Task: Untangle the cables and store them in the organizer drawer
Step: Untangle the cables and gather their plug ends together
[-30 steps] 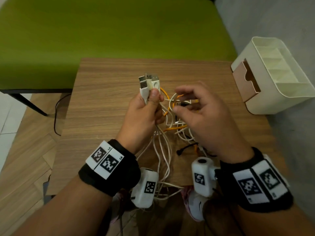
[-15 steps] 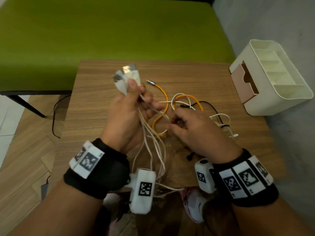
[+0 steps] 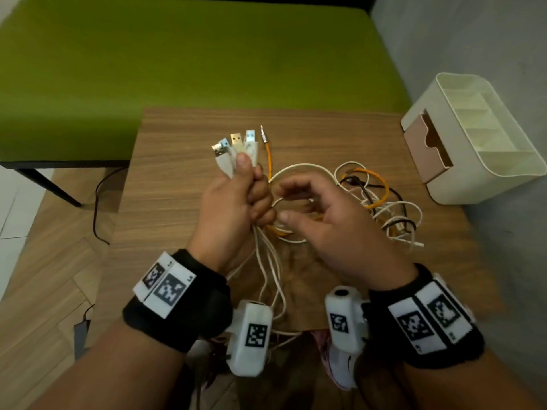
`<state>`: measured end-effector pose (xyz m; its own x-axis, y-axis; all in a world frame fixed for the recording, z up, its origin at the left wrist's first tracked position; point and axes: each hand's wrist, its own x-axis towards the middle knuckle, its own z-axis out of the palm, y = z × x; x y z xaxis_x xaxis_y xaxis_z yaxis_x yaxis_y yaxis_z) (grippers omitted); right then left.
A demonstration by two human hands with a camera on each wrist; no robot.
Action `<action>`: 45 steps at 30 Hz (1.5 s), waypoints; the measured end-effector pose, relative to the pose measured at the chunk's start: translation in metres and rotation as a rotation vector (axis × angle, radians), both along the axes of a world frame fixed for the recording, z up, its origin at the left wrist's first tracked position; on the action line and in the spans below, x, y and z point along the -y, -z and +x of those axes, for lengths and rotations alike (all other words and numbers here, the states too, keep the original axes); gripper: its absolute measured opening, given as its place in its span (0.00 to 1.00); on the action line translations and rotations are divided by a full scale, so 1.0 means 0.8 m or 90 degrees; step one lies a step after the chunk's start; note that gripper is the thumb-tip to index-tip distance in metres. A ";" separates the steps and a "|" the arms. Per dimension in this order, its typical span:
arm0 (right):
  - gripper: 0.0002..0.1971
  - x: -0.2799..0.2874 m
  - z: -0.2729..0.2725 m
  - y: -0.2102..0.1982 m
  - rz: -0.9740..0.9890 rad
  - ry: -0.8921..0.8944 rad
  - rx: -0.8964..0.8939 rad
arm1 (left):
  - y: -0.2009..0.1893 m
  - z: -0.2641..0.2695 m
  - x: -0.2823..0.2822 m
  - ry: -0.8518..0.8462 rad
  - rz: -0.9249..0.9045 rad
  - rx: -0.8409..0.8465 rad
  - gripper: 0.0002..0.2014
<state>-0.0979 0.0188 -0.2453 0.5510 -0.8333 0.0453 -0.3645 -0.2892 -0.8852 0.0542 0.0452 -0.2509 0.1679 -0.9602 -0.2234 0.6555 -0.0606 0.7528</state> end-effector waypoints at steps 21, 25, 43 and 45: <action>0.04 0.019 -0.014 0.000 -0.224 -0.016 -0.061 | -0.003 0.021 -0.009 0.301 0.012 0.432 0.09; 0.10 0.021 -0.018 0.004 -0.230 -0.045 -0.088 | -0.007 0.034 -0.009 0.366 0.035 0.430 0.08; 0.20 0.041 -0.038 0.002 -0.219 0.047 -0.184 | -0.015 0.070 -0.013 0.294 0.030 0.206 0.07; 0.13 0.033 -0.028 -0.003 -0.127 0.033 -0.105 | -0.017 0.069 -0.013 0.298 0.025 0.203 0.07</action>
